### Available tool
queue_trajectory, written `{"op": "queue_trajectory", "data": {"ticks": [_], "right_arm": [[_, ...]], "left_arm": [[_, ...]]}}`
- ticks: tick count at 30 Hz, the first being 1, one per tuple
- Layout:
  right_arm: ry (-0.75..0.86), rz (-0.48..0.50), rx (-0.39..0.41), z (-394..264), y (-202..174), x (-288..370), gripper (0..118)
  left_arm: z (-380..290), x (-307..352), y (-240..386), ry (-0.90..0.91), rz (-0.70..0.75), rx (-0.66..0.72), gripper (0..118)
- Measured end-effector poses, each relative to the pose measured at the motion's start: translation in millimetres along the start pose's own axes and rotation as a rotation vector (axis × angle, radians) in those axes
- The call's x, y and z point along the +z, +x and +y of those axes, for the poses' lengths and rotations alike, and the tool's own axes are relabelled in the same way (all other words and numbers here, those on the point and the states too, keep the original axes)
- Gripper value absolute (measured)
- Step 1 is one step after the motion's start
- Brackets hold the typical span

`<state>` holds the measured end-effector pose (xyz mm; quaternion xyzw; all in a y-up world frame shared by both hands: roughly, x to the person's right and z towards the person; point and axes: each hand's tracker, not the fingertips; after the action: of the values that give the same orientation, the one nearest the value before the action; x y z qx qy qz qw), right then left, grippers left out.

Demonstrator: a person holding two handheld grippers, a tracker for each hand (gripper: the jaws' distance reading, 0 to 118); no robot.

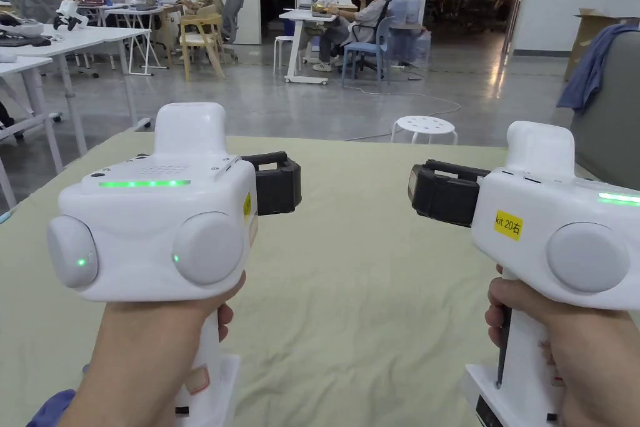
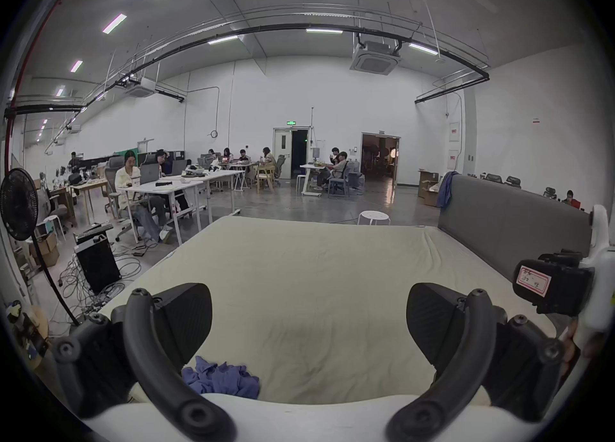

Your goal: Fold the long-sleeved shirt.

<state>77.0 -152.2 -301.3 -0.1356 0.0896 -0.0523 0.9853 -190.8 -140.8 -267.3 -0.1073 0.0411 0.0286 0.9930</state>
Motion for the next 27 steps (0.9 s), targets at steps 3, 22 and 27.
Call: {"op": "queue_trajectory", "data": {"ticks": [3, 22, 27], "right_arm": [[0.004, -0.002, 0.006, 0, 0, 1, 116], [-0.030, 0.010, 0.054, -6, -3, 8, 0], [0.044, -0.062, 0.106, -11, -4, 20, 0]], "left_arm": [[-1, 0, 1, 0.002, 0.007, -0.018, 116], [-8, -3, 6, 0.009, 0.015, -0.160, 0], [-18, -5, 0, -0.043, -0.132, 0.008, 0]]}}
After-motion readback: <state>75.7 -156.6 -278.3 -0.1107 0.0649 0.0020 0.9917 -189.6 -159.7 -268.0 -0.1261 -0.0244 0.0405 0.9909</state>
